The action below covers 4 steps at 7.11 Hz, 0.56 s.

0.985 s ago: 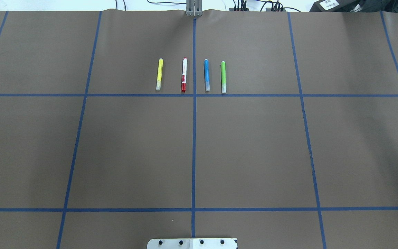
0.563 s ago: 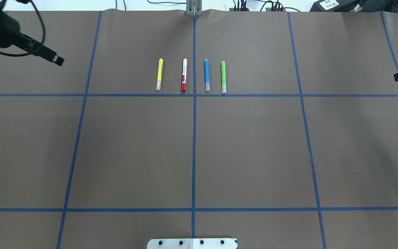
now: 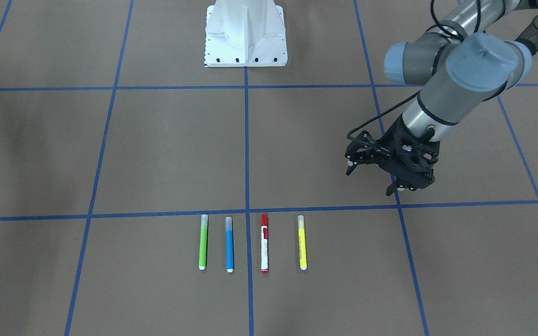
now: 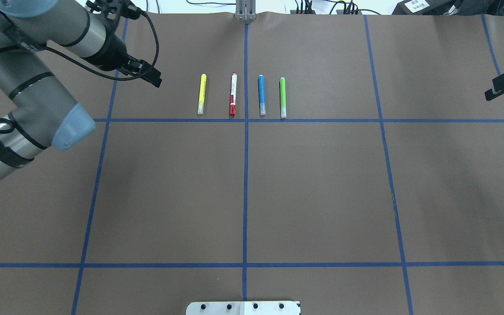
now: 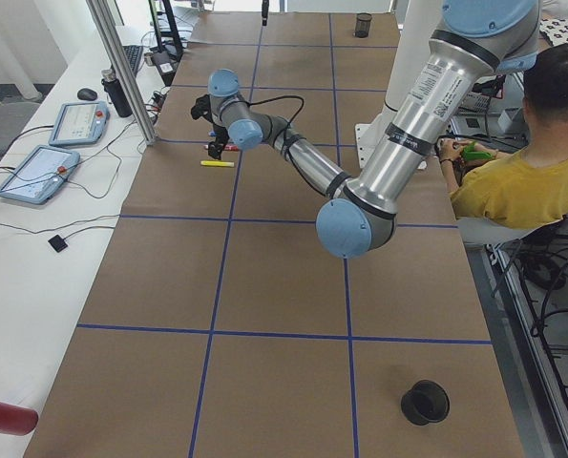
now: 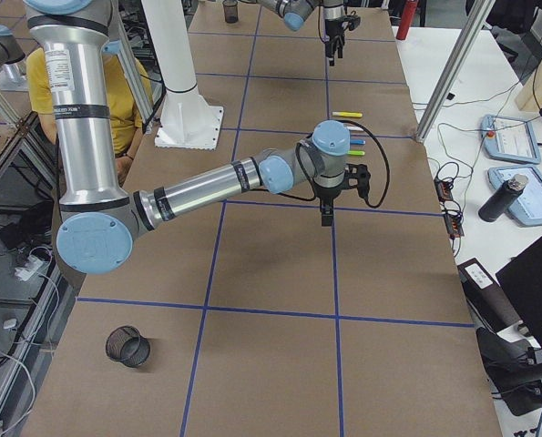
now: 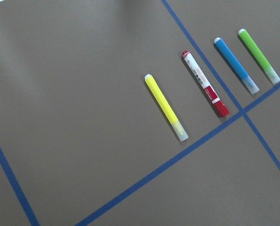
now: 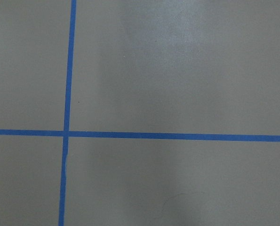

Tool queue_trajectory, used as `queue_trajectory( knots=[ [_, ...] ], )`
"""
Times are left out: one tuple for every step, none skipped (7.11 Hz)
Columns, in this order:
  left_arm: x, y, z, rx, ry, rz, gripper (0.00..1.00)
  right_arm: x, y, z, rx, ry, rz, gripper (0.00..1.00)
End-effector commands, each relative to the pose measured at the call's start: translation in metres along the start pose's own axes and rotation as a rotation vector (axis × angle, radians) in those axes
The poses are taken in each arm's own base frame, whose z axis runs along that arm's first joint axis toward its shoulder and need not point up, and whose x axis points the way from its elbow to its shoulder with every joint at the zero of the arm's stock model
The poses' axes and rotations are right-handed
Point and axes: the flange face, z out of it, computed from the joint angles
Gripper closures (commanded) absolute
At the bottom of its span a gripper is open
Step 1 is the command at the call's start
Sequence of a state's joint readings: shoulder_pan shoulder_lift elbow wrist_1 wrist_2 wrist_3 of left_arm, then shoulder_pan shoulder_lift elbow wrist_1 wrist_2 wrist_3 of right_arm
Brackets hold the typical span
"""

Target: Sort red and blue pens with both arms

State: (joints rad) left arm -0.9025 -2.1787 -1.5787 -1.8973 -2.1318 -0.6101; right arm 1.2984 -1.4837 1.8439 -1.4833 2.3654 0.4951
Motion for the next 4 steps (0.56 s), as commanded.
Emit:
queue_trajectory(
  knots=[
    [0.080,-0.017,0.041,-0.017,0.063,0.007,0.01,0.000,0.000,0.001,-0.001,0.000,0.001,0.00],
    [0.097,-0.021,0.040,-0.001,0.068,-0.142,0.02,0.000,0.000,0.001,-0.001,0.002,0.001,0.00],
    [0.103,-0.035,0.046,0.002,0.058,-0.229,0.01,0.000,0.000,0.001,-0.001,0.002,0.002,0.00],
    [0.109,-0.042,0.074,-0.041,0.031,-0.273,0.01,0.000,0.000,0.001,-0.001,0.002,0.001,0.00]
  ],
)
